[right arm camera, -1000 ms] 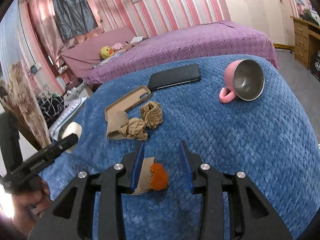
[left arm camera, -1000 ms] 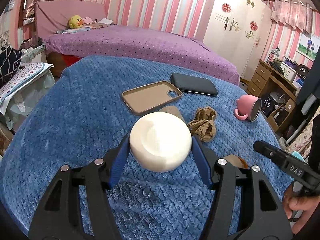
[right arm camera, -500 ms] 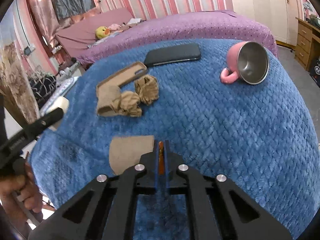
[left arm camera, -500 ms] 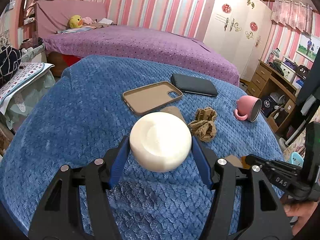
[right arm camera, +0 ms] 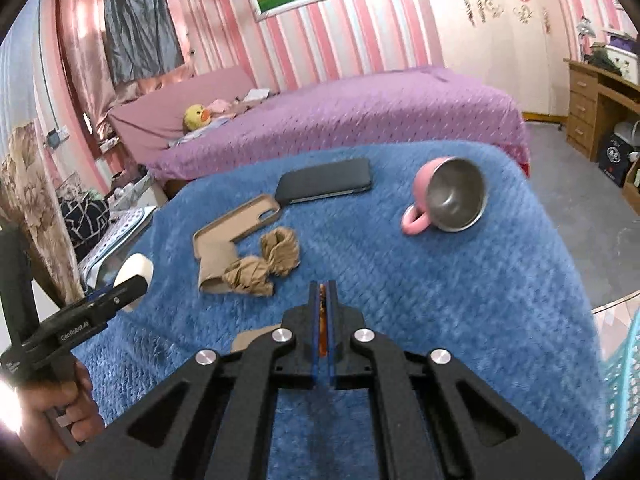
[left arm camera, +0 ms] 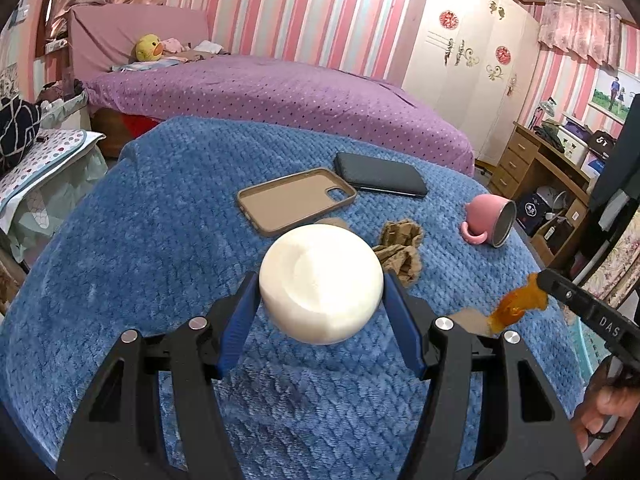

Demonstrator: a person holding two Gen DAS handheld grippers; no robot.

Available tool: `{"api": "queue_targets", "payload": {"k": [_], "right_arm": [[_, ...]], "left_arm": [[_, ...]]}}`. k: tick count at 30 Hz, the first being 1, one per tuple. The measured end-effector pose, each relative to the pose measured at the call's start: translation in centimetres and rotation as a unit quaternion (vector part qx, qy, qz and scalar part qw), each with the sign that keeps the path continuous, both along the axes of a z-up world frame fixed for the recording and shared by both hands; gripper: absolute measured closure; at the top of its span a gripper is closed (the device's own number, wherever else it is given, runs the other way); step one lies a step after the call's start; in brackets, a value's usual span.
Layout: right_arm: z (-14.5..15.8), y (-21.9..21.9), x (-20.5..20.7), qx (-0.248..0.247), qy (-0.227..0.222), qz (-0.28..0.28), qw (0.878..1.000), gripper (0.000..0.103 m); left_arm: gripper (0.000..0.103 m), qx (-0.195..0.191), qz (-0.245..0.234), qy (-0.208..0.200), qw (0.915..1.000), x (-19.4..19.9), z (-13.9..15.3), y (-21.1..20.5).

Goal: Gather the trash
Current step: 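Carry the white ball in the left gripper and orange peel in the right toward the wastebasket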

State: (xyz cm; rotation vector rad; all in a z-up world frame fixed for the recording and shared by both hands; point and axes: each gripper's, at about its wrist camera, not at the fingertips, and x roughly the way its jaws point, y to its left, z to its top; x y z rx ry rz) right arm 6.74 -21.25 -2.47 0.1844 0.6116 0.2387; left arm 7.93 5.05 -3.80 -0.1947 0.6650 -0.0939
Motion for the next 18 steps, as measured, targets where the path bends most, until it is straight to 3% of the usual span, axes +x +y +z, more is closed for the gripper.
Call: {"api": "queue_targets", "payload": {"k": [18], "right_arm": [[4.0, -5.7, -4.8, -0.001, -0.053, -0.043, 0.998, 0.100]], "left_arm": [[0.042, 0.004, -0.058, -0.034, 0.9977, -2.2, 2.4, -6.8]]}}
